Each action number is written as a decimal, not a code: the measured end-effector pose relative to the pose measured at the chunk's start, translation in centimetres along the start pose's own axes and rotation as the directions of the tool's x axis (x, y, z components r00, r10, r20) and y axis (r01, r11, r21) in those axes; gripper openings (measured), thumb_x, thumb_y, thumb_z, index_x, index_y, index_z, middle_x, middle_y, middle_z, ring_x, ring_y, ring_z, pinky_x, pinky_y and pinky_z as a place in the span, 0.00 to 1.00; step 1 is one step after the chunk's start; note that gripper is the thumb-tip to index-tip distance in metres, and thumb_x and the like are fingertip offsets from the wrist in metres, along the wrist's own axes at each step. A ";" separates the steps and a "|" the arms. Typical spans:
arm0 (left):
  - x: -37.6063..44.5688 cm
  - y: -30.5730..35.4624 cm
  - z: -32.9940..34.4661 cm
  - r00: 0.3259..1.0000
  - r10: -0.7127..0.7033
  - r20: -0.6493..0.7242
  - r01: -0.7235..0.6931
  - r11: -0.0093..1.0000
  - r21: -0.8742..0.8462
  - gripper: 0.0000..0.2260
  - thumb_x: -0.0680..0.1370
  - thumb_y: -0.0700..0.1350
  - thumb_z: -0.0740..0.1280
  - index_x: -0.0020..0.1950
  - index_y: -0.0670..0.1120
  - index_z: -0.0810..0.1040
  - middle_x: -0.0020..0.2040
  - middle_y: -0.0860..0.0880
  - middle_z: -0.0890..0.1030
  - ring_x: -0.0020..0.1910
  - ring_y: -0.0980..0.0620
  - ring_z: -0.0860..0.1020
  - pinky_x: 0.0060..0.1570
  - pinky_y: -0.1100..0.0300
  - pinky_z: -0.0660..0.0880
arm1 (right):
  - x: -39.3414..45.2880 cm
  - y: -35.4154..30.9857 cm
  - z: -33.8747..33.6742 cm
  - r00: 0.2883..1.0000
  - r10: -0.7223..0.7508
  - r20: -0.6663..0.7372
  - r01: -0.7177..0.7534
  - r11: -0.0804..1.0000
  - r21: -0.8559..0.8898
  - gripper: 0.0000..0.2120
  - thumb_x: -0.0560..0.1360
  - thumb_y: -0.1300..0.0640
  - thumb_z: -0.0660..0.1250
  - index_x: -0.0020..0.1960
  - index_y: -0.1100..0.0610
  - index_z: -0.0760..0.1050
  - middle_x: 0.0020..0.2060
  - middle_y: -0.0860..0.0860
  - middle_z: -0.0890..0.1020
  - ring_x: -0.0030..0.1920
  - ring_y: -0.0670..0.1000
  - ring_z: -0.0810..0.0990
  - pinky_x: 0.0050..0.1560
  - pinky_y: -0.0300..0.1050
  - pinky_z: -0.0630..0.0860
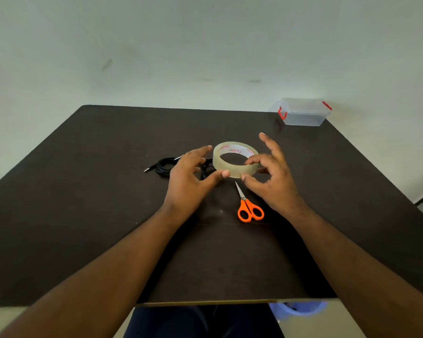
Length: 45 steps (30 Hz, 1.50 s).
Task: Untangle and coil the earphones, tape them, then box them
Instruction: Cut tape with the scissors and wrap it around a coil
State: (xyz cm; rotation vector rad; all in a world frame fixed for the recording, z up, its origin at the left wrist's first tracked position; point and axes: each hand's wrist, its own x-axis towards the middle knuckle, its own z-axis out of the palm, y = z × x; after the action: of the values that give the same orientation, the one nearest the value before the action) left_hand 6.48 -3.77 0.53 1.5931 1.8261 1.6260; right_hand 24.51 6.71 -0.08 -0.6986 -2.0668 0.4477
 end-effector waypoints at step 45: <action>2.3 -2.5 -0.3 0.989 0.149 0.005 -0.142 0.953 -0.267 0.12 0.69 0.46 0.77 0.50 0.46 0.82 0.55 0.52 0.82 0.58 0.55 0.80 0.57 0.60 0.76 | 1.9 -2.3 2.7 0.977 0.171 -0.123 -0.049 0.751 0.658 0.25 0.68 0.70 0.73 0.64 0.61 0.74 0.61 0.57 0.77 0.63 0.57 0.78 0.62 0.51 0.76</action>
State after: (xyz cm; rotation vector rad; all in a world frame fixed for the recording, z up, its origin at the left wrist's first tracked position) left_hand 3.97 -1.56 -0.36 1.6488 1.4335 1.8154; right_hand 20.67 5.93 0.93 -0.4078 -1.5420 1.0762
